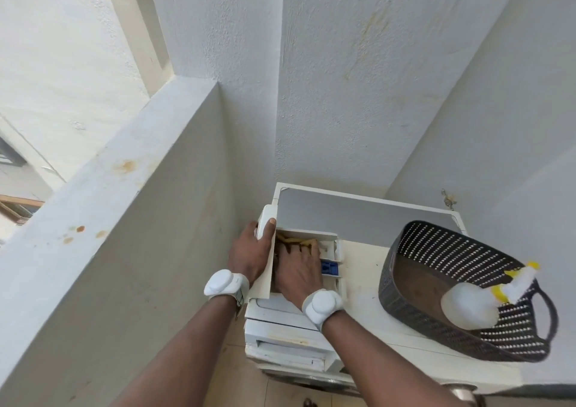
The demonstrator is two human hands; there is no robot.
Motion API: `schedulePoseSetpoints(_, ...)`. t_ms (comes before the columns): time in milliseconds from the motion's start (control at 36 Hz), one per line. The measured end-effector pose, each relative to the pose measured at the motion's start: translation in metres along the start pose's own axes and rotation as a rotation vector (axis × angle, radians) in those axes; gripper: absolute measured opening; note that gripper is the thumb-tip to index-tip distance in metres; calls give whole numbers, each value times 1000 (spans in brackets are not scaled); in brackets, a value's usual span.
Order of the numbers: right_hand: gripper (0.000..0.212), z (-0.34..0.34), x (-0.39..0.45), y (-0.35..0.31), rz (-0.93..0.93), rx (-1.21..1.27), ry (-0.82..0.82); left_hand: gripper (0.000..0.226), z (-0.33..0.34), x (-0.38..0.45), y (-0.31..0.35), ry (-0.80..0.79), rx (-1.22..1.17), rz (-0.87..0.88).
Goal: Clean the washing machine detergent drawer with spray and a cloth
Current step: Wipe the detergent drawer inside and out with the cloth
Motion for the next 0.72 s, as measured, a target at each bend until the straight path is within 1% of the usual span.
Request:
schedulePoseSetpoints(83,69,-9,5,12,37,-35,26,67,-1,2,-2,-4,-16,-17)
schedulePoseSetpoints(111,74,-11,7,22,72,-28,28,68,0,2,-2,-2,-17,-13)
schedulePoseSetpoints(139,75,-13,7,31,110,-39,7,69,0,1,-2,3,-15,-13)
schedulePoseSetpoints(194,68,-10,6,50,162,-57,-65,68,-1,0,-1,17,-10,-10)
schedulePoseSetpoints(278,52,-6,-1,58,180,-62,-97,66,0,-3,-1,16,-14,-8)
schedulePoseSetpoints(361,53,-7,-3,52,236,-35,-96,66,-1,-3,0,22,-12,-17)
schedulePoseSetpoints(417,49,-9,-2,49,253,-19,-80,64,-1,-4,2,24,-18,-23)
schedulePoseSetpoints(528,26,-14,1,43,282,0,-188,58,-3,-6,4,27,-15,-26)
schedulePoseSetpoints(611,24,-14,2,37,319,67,-261,57,-3,-7,5,25,-24,-33)
schedulePoseSetpoints(722,22,-12,-6,40,376,195,-188,55,-2,-7,6,24,-15,-15)
Point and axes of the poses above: each hand's wrist, its own x-axis towards the middle knuckle, its own z-axis out of the palm, y = z × x, the point moved 5 cm from there along x, towards the middle knuckle, and after that the axes turned 8 degrees about -x, right-handed, at the moved point
